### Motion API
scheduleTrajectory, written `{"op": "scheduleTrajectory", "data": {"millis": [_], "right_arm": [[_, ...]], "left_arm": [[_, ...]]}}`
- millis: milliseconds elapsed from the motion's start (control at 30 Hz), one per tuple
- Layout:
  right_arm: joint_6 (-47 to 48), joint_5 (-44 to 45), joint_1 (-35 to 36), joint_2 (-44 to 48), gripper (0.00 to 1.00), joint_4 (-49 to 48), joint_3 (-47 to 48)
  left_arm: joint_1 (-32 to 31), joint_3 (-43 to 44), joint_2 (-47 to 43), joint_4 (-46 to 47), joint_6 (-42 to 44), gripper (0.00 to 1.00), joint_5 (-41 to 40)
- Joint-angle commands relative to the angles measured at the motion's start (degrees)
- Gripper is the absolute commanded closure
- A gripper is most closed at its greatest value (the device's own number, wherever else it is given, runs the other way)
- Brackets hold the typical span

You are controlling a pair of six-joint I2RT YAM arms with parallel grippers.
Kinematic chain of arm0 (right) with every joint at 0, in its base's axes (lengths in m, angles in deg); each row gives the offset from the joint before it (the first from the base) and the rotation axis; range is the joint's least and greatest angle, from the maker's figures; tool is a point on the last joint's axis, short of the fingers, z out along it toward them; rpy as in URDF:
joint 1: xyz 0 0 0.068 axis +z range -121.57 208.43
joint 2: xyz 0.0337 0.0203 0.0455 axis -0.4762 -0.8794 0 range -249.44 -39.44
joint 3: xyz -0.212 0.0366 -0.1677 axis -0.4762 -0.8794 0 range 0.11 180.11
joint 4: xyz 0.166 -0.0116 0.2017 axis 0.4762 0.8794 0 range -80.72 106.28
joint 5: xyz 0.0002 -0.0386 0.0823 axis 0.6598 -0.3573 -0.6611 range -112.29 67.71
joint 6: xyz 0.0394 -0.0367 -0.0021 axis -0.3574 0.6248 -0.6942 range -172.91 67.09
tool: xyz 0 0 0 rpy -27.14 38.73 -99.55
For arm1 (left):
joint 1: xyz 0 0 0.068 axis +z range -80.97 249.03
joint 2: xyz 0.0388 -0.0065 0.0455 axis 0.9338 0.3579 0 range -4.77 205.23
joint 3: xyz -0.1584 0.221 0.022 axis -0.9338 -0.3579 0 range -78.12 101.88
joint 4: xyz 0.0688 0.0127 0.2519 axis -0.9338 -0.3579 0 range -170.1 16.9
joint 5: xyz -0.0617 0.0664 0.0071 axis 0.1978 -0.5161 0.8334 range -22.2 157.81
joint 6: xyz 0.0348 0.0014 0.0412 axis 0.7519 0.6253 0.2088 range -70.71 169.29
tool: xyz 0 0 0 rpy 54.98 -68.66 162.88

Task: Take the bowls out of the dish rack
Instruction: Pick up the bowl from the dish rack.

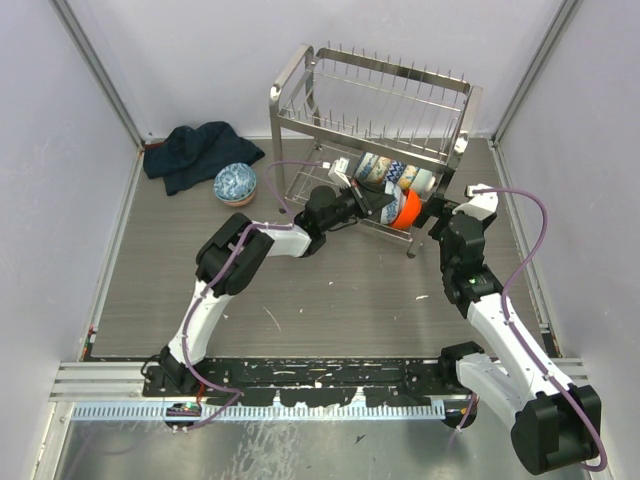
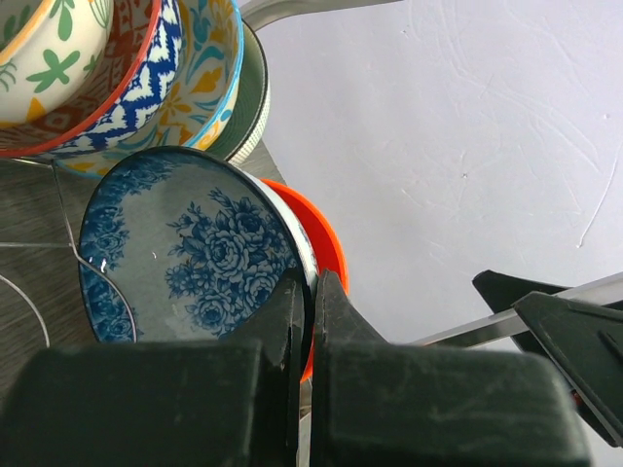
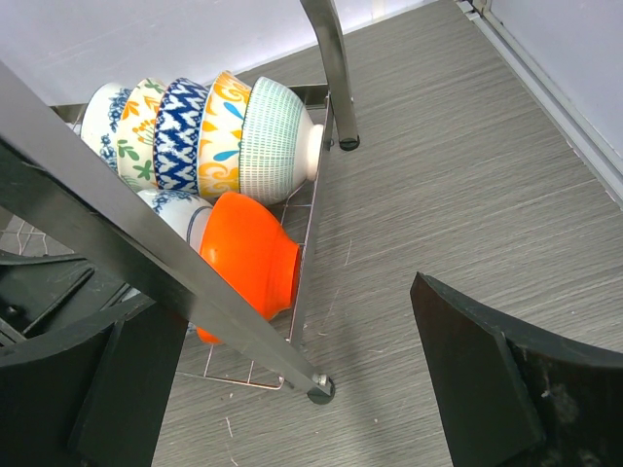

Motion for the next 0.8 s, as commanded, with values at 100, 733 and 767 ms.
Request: {"op": "scheduleTrajectory", "data": {"millis": [100, 733, 767], "right_arm": [[0.10, 4.92, -1.60, -0.11, 0.00, -2.53, 1.62], [0.01, 4.69, -1.60, -0.41, 0.00, -2.42, 1.77], [-0.03, 4.65, -1.69, -0.49, 0.00, -2.44, 1.71]], "left_arm": [[0.47, -1.11, -6.06, 0.23, -0.01, 1.00, -0.22], [0.69, 0.67, -4.06, 4.44, -2.54, 1.00, 1.16], [0.63, 0.91, -3.73, 4.49, -2.65, 1.00, 1.26]]}}
